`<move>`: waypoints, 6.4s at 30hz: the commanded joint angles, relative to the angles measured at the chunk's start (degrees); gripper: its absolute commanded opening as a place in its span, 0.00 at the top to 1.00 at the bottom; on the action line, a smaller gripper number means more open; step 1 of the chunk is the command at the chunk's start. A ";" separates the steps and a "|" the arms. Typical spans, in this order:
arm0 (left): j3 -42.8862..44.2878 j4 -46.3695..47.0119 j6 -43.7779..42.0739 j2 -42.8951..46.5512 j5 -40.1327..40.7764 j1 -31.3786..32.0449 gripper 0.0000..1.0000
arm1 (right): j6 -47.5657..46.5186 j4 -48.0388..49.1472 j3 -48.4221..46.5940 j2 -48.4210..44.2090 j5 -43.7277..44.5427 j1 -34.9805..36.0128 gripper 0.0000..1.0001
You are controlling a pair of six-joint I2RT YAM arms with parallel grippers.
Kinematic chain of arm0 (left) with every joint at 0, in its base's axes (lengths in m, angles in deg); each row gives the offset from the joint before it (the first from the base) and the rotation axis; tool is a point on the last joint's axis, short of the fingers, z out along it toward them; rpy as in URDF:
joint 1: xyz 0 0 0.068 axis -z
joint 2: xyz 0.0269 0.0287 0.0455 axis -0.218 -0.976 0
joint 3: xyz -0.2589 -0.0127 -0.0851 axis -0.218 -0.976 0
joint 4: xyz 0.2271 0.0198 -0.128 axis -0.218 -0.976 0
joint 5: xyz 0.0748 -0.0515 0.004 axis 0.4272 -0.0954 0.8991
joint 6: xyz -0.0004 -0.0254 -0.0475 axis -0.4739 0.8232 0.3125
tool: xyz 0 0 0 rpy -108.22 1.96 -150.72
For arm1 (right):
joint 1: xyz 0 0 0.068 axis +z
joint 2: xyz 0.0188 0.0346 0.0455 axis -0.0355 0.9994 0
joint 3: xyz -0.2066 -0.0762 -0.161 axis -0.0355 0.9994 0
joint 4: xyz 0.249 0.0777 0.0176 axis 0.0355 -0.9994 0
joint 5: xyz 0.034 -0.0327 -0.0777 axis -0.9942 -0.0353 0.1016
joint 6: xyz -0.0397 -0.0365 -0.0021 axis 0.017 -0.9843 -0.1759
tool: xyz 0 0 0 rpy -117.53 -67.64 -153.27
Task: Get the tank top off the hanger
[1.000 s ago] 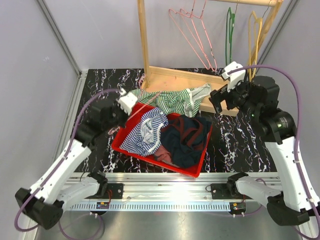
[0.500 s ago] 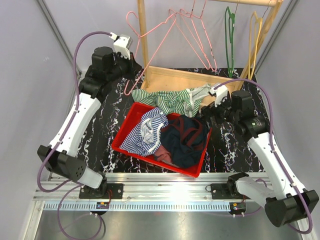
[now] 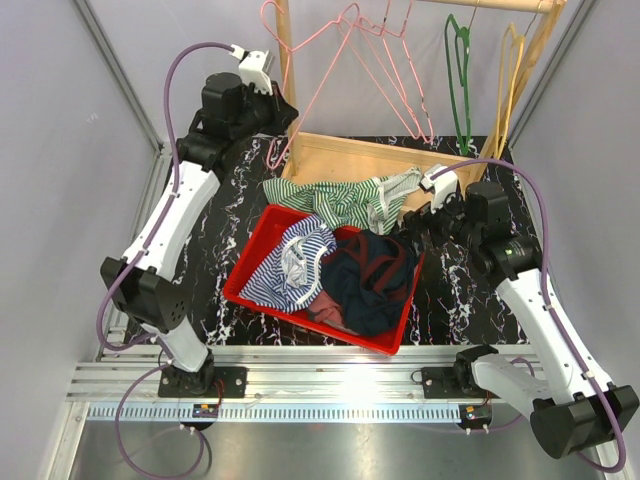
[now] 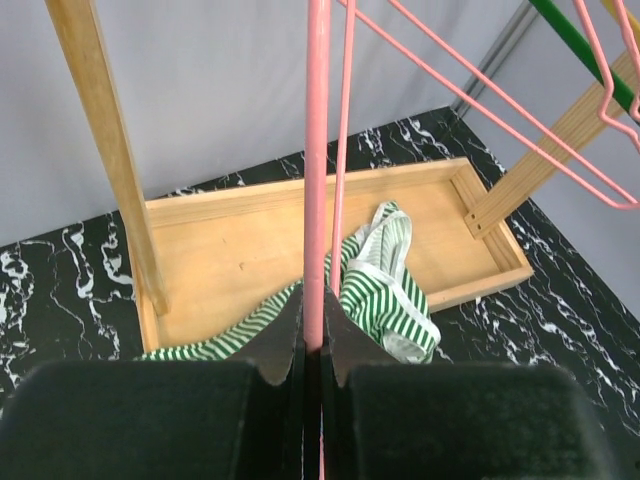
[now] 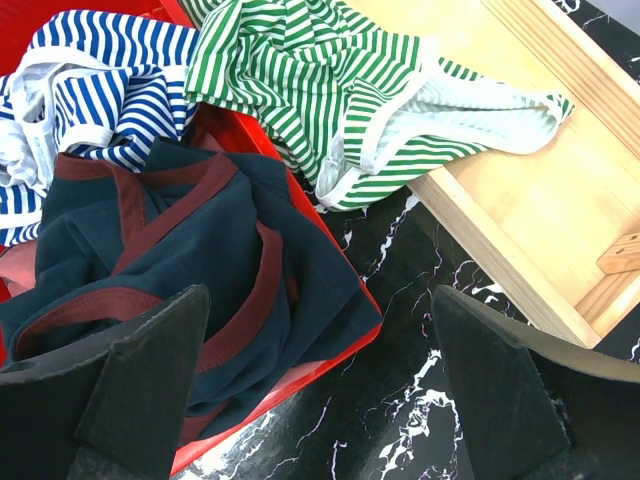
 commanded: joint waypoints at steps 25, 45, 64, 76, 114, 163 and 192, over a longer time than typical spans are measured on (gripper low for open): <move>29.00 7.65 -5.72 -22.25 4.70 2.99 1.00 | -0.21 2.90 0.86 1.36 -1.16 -0.35 0.00; 20.80 21.97 -4.05 -20.77 7.41 3.44 1.00 | -6.61 -1.75 0.51 1.89 -9.31 -0.35 0.00; -17.90 21.02 -12.05 11.92 5.58 0.62 1.00 | -30.43 -17.13 0.16 1.72 -31.38 -0.35 0.00; -42.26 -1.11 -18.90 38.54 -12.52 0.01 1.00 | -56.46 -41.65 -23.02 7.95 -40.53 -0.35 0.01; -54.22 -10.81 -27.87 50.87 -35.11 4.84 0.56 | -39.21 -35.31 -43.25 29.50 -24.54 25.32 1.00; -57.74 -7.37 -25.17 59.92 -0.68 6.51 1.00 | -16.57 -25.49 -43.61 8.23 -4.08 6.25 0.00; -20.83 4.14 -1.41 17.05 74.71 29.79 1.00 | -1.97 2.20 -0.11 -0.92 3.33 -2.19 0.00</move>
